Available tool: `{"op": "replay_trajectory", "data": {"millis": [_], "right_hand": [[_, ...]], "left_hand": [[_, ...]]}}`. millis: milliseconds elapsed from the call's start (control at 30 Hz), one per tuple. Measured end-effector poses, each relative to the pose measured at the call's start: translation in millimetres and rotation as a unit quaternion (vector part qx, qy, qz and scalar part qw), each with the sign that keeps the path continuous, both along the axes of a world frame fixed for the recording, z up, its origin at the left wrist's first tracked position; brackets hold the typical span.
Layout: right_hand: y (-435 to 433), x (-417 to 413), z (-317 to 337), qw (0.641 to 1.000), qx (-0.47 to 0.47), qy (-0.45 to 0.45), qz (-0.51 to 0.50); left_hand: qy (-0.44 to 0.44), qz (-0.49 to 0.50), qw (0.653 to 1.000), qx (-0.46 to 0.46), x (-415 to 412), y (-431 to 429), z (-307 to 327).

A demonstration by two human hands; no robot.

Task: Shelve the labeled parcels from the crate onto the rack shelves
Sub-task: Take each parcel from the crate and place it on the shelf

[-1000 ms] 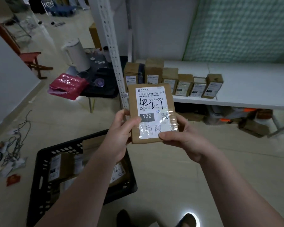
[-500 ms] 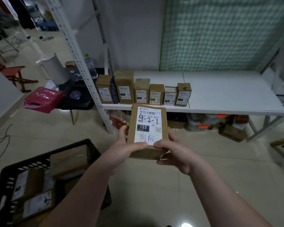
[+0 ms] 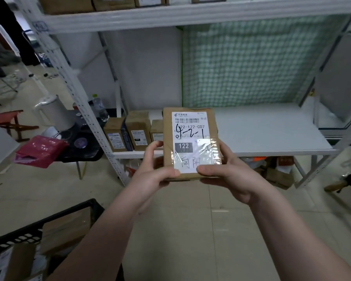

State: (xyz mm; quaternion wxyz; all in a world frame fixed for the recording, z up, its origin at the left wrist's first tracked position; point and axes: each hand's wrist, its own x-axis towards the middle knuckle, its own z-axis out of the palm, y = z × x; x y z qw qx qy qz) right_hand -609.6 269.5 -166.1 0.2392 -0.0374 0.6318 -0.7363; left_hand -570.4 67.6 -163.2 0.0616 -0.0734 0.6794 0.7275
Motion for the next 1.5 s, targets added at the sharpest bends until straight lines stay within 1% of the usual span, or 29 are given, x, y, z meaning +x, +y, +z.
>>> {"op": "replay_trajectory", "data": {"millis": [100, 200, 333, 467, 567, 667, 733, 767, 833, 900, 967, 1067, 1133, 1300, 1367, 1433, 1467, 1500], "right_hand": [[24.5, -23.9, 30.1, 0.999, -0.021, 0.032, 0.015], [45.4, -53.7, 59.8, 0.998, -0.036, 0.048, -0.002], [61.3, -93.0, 102.1, 0.995, -0.025, 0.09, -0.025], [78.4, -140.1, 133.8, 0.988, -0.054, 0.119, -0.076], [92.2, -186.5, 156.9, 0.977, -0.062, 0.155, -0.135], [107.0, -242.8, 186.5, 0.959, -0.054, 0.197, -0.197], [114.9, -280.2, 205.3, 0.95, -0.021, 0.22, -0.221], [118.4, -297.3, 213.1, 0.945, -0.007, 0.231, -0.232], [123.3, -328.5, 223.4, 0.934, 0.01, 0.255, -0.25], [128.1, -357.7, 227.7, 0.928, 0.016, 0.277, -0.247], [131.9, -380.7, 228.2, 0.929, 0.034, 0.293, -0.223], [135.2, -404.7, 227.6, 0.934, 0.072, 0.304, -0.175], [137.9, -419.2, 227.6, 0.934, 0.09, 0.315, -0.14], [143.7, -447.6, 222.0, 0.921, 0.144, 0.342, -0.115], [141.9, -454.6, 219.8, 0.913, 0.155, 0.353, -0.137], [131.5, -452.5, 217.0, 0.894, 0.154, 0.368, -0.206], [124.9, -449.6, 214.8, 0.87, 0.16, 0.392, -0.254], [118.3, -447.1, 211.9, 0.838, 0.172, 0.423, -0.298]], "left_hand": [[0.041, -0.034, 0.998, 0.015, -26.5, 9.1, 33.6], [0.069, -0.08, 0.994, 0.017, -57.1, 20.2, 67.6], [0.109, -0.086, 0.99, 0.023, -109.8, 40.9, 108.0], [0.144, -0.097, 0.985, 0.005, -170.0, 66.8, 143.1], [0.194, -0.093, 0.975, -0.053, -219.8, 83.7, 163.0], [0.255, -0.049, 0.959, -0.112, -277.9, 92.5, 180.8], [0.291, -0.005, 0.936, -0.198, -316.1, 94.4, 191.4], [0.304, 0.012, 0.917, -0.259, -334.0, 94.3, 195.7], [0.326, 0.029, 0.866, -0.378, -365.8, 93.9, 201.8], [0.342, 0.027, 0.824, -0.451, -394.4, 93.8, 203.6], [0.342, 0.023, 0.793, -0.504, -416.4, 95.4, 201.0], [0.326, 0.014, 0.763, -0.558, -436.0, 101.2, 194.2], [0.322, 0.029, 0.747, -0.58, -442.7, 104.8, 191.3], [0.318, 0.074, 0.727, -0.604, -447.0, 111.1, 191.7], [0.316, 0.085, 0.701, -0.633, -447.1, 116.5, 193.4], [0.314, 0.096, 0.675, -0.661, -445.9, 122.7, 194.1], [0.312, 0.103, 0.663, -0.673, -445.2, 125.7, 194.2], [0.308, 0.109, 0.653, -0.684, -444.4, 128.3, 193.8]]}}
